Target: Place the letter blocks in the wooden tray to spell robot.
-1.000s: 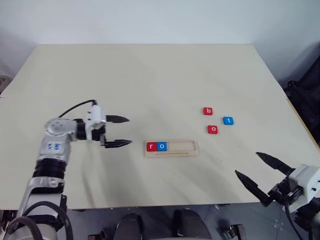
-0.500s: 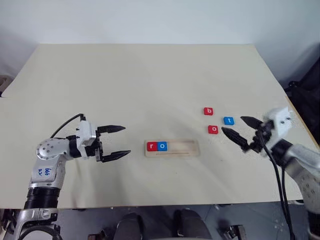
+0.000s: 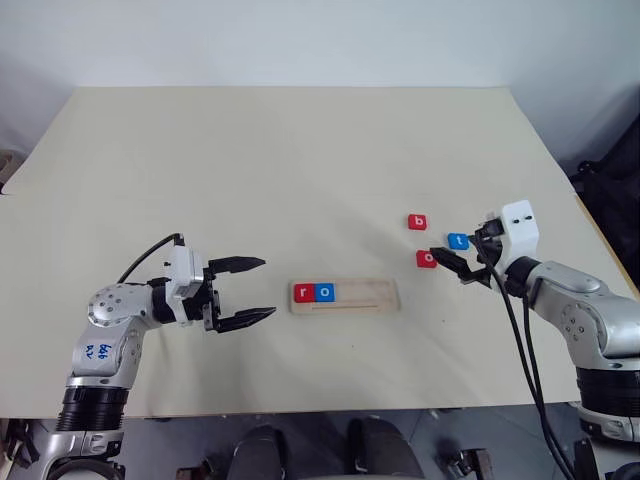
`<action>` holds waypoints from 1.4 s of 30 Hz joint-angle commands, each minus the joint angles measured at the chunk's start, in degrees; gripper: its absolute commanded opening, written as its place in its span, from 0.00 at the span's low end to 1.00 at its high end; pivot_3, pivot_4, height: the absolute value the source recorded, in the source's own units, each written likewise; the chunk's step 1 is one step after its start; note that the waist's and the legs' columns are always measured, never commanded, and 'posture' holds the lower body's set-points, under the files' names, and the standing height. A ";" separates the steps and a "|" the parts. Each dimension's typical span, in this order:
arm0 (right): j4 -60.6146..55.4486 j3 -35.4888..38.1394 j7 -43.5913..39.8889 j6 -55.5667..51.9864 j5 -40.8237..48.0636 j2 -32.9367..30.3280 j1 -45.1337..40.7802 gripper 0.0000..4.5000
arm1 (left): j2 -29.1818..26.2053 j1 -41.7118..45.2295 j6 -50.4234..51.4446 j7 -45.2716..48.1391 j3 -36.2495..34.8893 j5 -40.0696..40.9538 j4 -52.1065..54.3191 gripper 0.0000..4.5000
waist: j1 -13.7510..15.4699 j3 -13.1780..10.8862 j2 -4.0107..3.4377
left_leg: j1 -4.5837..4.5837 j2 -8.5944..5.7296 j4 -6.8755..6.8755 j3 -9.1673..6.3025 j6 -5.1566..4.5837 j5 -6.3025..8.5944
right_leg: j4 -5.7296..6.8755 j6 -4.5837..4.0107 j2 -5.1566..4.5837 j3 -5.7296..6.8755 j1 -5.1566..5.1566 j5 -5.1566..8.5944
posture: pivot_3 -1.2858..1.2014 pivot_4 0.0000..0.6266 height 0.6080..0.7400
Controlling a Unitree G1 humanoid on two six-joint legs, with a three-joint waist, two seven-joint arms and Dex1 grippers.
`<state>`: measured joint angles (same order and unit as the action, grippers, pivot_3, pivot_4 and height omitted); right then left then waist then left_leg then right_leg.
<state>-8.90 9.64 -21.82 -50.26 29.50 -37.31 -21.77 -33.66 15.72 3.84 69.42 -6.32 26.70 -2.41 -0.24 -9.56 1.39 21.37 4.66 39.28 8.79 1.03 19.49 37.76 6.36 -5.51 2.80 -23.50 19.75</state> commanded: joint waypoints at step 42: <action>17.96 0.18 21.85 -5.39 -15.52 24.91 -23.48 0.42 | 2.16 1.59 -2.98 -4.68 2.47 -0.59 1.42 1.00 | -3.05 -0.01 -0.10 | 0.19 0.07 -0.17 0.45 0.07 -0.04 | 0.09 0.04 0.00 0.00 -0.18 -0.02 | 0.52 0.24 1.00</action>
<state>13.92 9.05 0.56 -54.02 12.82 -11.99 -45.36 -31.66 16.93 1.28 64.51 -3.94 25.91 -2.28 -3.29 -9.57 1.29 21.57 4.73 39.10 9.21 1.09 19.45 37.85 6.39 -5.51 2.79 -23.69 19.73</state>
